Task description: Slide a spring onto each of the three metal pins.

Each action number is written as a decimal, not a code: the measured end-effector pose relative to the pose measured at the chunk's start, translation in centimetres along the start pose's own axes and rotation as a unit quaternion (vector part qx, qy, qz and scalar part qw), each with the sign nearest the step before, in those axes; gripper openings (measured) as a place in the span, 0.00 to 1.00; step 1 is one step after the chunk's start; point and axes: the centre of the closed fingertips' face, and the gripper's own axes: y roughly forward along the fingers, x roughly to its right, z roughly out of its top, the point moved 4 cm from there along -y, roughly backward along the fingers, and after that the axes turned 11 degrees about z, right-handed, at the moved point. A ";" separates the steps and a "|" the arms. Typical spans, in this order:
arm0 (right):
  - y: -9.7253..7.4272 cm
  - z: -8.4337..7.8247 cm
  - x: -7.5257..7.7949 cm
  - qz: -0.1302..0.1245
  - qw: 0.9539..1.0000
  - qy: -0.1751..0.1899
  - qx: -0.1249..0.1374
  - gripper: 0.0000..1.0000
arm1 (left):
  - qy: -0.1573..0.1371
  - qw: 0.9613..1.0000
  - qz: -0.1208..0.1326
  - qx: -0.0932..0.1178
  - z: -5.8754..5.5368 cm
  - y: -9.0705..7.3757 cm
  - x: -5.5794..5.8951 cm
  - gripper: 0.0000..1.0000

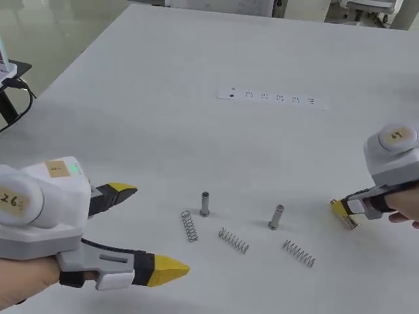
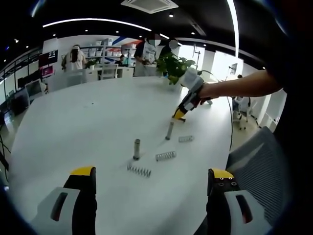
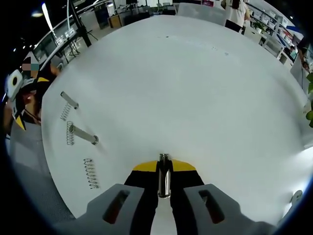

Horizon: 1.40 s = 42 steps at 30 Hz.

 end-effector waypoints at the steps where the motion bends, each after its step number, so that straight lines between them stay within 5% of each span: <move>1: -0.2 -0.1 -0.2 0.001 1.000 0.000 0.005 0.05 | 0.003 1.000 0.000 -0.002 0.0 0.0 0.0 0.91; 22: -1.7 -1.5 -2.1 0.003 0.998 -0.023 0.055 0.05 | 0.013 1.000 -0.005 -0.002 0.1 -0.3 0.8 0.91; 42: -2.2 -0.9 -2.7 0.002 0.995 -0.039 0.092 0.05 | 0.015 1.000 -0.009 0.002 0.6 -0.4 1.1 0.91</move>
